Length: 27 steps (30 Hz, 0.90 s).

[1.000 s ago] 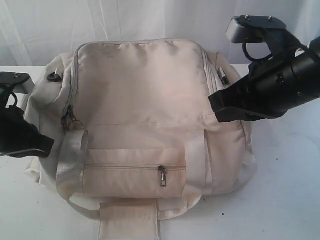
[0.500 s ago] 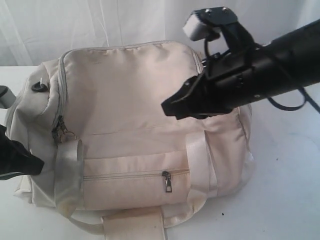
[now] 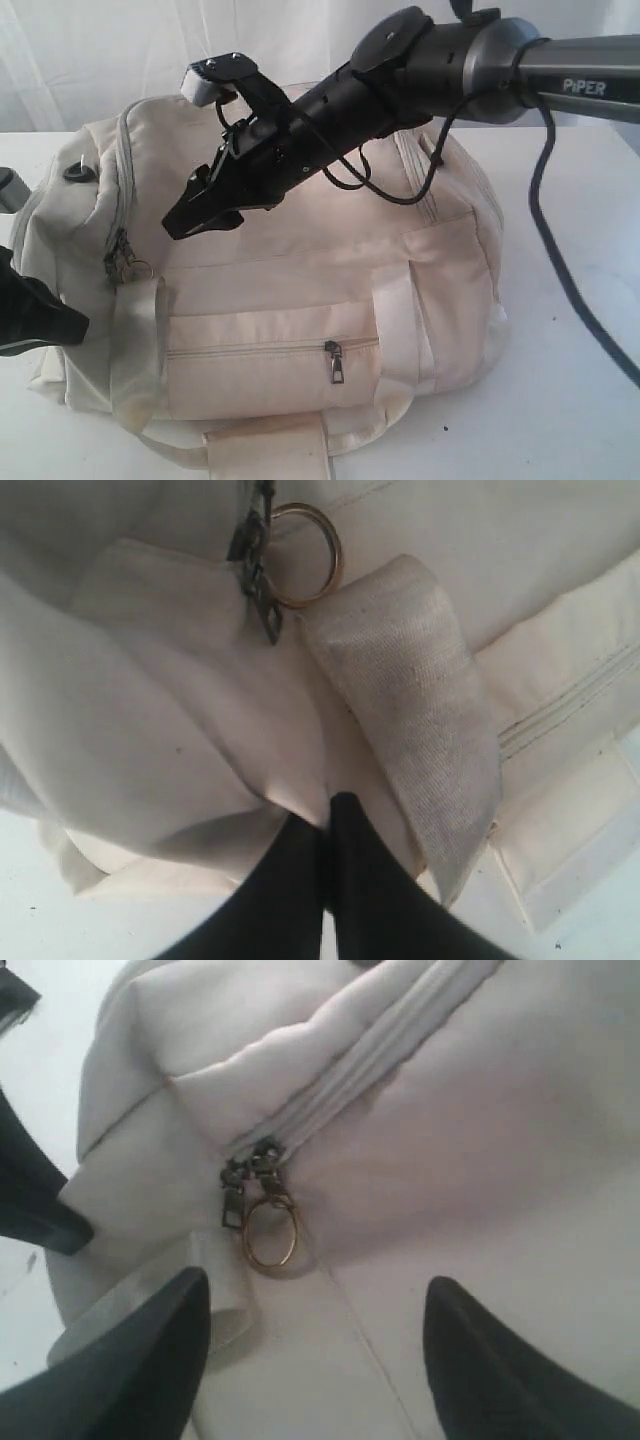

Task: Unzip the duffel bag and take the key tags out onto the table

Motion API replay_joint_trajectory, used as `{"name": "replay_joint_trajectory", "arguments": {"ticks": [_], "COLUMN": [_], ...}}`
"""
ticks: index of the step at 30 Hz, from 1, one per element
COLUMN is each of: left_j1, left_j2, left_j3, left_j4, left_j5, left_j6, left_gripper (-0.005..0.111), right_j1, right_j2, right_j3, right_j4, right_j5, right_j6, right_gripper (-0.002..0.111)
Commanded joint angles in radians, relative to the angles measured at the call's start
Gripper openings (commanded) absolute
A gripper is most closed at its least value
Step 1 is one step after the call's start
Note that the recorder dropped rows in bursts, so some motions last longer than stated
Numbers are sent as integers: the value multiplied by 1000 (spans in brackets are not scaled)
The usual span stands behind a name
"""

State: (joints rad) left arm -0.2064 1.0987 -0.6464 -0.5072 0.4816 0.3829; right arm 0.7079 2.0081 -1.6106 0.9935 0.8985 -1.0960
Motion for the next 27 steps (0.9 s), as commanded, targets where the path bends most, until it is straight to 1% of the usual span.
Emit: {"name": "replay_joint_trajectory", "arguments": {"ticks": [1, 3, 10, 15, 18, 19, 21, 27], "left_j1": [-5, -5, -5, -5, -5, -5, -5, -5], "left_j2": [-16, -16, -16, -16, -14, -14, -14, -14], "left_j3": [6, 6, 6, 6, 6, 6, 6, 6], "left_j4": [-22, -24, -24, -24, -24, -24, -24, -24], "left_j5": [-3, -3, -3, -11, -11, -11, -11, -11], "left_j6": [-2, -2, -2, -2, -2, -2, -2, -2], "left_gripper": [1, 1, 1, 1, 1, 1, 1, 1], "right_j1": [36, 58, 87, 112, 130, 132, 132, 128], "right_j2": [57, 92, 160, 182, 182, 182, 182, 176], "right_j3": [-40, -56, -76, -77, -77, -77, -77, -77], "right_j4": [21, 18, 37, 47, 49, 52, 52, 44], "right_j5": [-26, -29, -74, -76, -99, -101, -101, -103], "right_j6": [-64, -62, -58, -70, -86, -86, -86, -79], "right_gripper": [60, 60, 60, 57, 52, 49, 39, -1]}}
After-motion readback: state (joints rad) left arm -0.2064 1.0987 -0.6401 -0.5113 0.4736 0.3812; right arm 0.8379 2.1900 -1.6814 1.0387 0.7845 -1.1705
